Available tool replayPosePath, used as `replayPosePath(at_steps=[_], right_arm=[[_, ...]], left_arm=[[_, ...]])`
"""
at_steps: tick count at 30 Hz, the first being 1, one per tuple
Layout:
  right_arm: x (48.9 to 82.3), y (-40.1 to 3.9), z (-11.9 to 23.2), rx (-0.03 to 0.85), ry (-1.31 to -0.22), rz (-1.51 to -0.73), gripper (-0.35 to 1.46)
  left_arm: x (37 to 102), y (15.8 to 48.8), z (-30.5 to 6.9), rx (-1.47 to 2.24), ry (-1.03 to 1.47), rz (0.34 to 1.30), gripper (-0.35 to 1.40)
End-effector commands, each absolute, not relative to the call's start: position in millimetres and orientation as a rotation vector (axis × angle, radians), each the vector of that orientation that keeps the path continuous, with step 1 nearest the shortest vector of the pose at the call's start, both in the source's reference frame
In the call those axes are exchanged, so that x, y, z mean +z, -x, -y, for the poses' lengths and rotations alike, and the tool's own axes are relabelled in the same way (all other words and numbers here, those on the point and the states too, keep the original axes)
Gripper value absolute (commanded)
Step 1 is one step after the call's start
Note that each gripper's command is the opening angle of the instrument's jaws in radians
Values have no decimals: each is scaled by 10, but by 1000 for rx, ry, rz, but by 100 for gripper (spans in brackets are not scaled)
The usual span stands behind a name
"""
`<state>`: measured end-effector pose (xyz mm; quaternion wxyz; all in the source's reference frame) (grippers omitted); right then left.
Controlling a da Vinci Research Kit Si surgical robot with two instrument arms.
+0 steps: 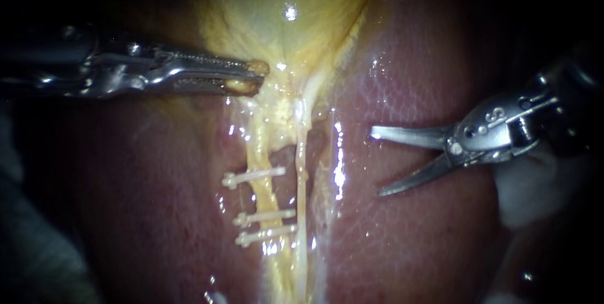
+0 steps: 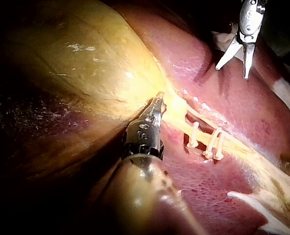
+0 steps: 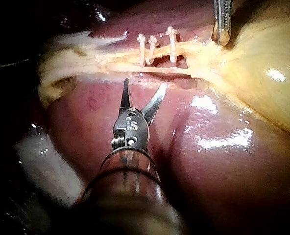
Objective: Go to the cutting position left tube
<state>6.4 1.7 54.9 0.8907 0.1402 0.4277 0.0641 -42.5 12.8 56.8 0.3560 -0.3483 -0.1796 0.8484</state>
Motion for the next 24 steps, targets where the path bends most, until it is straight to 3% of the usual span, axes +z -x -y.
replayPosePath(at_steps=[1,14,24], right_arm=[[549,-64,-17,135,-291,-888,143],[549,-69,-16,137,-290,-887,143],[558,-97,-4,108,-353,-923,143]], left_arm=[[566,423,-129,2192,901,467,-35],[500,365,-142,2179,896,425,-35],[502,361,-143,2180,896,423,-35]])
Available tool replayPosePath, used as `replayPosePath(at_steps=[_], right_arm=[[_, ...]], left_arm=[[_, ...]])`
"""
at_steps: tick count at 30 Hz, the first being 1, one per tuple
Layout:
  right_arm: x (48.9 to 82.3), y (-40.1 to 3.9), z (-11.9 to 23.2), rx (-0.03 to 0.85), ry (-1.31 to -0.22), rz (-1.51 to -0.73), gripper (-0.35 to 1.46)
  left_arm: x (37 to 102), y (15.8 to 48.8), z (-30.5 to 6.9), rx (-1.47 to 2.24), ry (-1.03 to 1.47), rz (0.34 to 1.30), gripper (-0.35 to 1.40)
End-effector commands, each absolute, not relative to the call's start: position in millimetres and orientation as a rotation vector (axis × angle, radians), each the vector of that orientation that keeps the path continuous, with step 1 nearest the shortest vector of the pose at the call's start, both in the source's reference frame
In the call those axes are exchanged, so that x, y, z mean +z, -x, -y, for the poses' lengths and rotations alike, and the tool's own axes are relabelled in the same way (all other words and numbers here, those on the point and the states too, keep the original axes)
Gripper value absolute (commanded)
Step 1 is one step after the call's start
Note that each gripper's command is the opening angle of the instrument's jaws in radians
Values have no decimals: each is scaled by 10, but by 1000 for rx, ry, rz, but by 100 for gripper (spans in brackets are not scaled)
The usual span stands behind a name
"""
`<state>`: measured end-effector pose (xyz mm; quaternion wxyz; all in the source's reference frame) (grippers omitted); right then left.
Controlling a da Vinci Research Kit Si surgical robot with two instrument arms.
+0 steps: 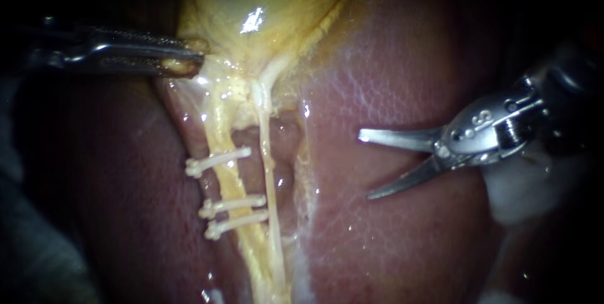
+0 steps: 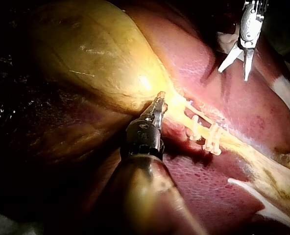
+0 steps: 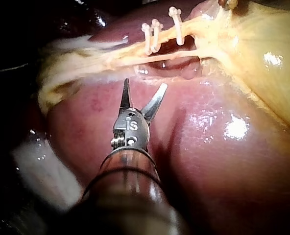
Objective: Go to the cutting position left tube
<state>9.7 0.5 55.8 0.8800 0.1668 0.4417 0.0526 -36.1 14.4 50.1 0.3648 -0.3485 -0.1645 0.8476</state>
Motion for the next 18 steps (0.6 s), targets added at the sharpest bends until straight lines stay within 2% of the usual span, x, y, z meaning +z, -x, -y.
replayPosePath(at_steps=[1,10,18], right_arm=[[561,-103,-1,109,-365,-931,143],[593,-167,31,154,-485,-970,143],[619,-195,40,192,-562,-1005,143]], left_arm=[[502,361,-143,2180,896,423,-35],[502,360,-144,2181,897,424,-35],[502,359,-144,2181,897,424,-35]])
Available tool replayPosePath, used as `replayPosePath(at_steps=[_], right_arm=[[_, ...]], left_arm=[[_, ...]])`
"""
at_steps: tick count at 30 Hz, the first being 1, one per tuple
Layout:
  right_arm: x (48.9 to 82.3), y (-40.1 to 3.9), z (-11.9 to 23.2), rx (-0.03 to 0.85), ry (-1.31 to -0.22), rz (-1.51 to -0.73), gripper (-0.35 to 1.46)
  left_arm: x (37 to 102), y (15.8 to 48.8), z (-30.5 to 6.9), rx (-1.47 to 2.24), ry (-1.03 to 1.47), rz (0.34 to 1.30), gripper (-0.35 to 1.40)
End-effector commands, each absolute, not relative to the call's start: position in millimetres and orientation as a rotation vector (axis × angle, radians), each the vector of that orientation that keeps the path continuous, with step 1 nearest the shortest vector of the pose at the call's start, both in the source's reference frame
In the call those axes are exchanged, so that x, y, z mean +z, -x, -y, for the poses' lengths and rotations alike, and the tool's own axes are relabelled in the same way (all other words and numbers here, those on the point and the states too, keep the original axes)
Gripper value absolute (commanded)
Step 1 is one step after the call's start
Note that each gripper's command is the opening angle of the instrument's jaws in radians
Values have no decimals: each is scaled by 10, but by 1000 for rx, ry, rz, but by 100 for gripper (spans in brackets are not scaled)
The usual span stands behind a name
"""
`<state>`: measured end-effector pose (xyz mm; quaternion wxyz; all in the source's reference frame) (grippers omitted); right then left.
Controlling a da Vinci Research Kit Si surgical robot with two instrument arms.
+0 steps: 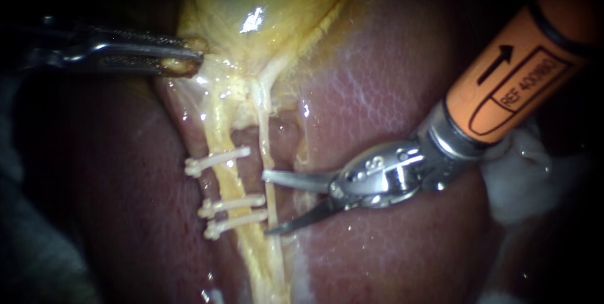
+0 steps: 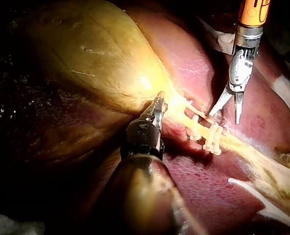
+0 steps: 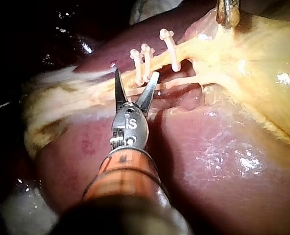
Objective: Go to the cutting position left tube
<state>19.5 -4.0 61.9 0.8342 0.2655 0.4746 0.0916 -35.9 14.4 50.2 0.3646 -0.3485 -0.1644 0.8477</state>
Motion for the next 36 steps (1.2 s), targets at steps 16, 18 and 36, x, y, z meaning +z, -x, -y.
replayPosePath(at_steps=[16,18,36], right_arm=[[681,-205,28,245,-706,-1017,143],[684,-205,26,246,-717,-1021,143],[678,-257,29,195,-879,-1166,140]], left_arm=[[500,359,-144,2180,896,424,-35],[500,359,-144,2180,896,424,-35],[501,361,-144,2179,895,420,-35]])
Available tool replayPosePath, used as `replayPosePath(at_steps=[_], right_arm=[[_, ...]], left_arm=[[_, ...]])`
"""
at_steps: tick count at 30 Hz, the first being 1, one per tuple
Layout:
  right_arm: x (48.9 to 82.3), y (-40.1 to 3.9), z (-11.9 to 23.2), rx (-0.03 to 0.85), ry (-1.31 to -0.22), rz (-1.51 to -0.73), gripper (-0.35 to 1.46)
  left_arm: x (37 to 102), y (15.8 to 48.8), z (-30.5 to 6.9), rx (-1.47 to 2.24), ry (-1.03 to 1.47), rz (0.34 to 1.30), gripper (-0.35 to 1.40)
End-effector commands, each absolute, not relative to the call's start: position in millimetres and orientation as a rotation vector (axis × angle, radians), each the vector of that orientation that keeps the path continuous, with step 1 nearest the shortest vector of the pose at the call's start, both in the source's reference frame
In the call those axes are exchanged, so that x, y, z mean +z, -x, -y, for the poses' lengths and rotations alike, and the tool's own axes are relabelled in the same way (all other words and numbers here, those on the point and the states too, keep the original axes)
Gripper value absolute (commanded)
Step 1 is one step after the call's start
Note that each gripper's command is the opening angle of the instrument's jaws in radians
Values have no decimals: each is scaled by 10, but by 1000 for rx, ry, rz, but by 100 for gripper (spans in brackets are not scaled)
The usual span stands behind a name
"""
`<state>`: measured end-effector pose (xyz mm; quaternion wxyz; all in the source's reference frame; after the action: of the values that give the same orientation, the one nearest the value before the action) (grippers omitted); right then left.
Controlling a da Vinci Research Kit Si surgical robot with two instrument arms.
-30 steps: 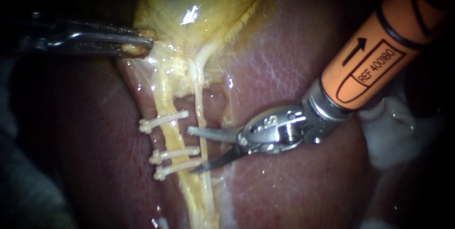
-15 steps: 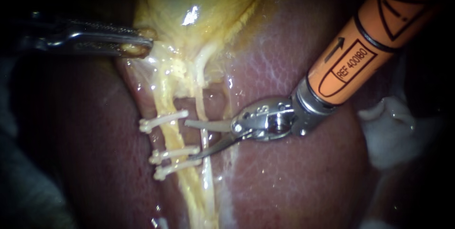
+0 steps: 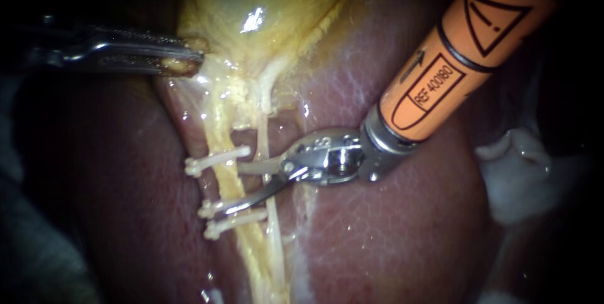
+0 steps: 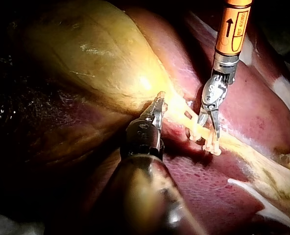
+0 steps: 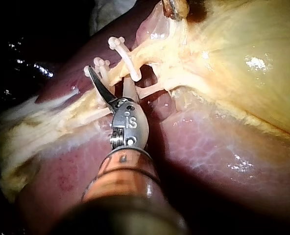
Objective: Go to the cutting position left tube
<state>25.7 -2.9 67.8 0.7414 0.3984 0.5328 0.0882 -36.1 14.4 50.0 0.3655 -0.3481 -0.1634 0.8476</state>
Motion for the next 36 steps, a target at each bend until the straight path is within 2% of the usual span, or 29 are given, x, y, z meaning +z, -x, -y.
replayPosePath(at_steps=[1,17,29,36], right_arm=[[677,-259,29,192,-883,-1176,140],[668,-309,33,242,-922,-1229,138],[631,-306,35,296,-983,-1254,142],[625,-305,32,309,-996,-1261,142]], left_arm=[[501,361,-144,2179,895,420,-35],[501,363,-144,2178,894,419,-35],[500,362,-144,2179,895,420,-35],[500,362,-144,2179,895,419,-35]])
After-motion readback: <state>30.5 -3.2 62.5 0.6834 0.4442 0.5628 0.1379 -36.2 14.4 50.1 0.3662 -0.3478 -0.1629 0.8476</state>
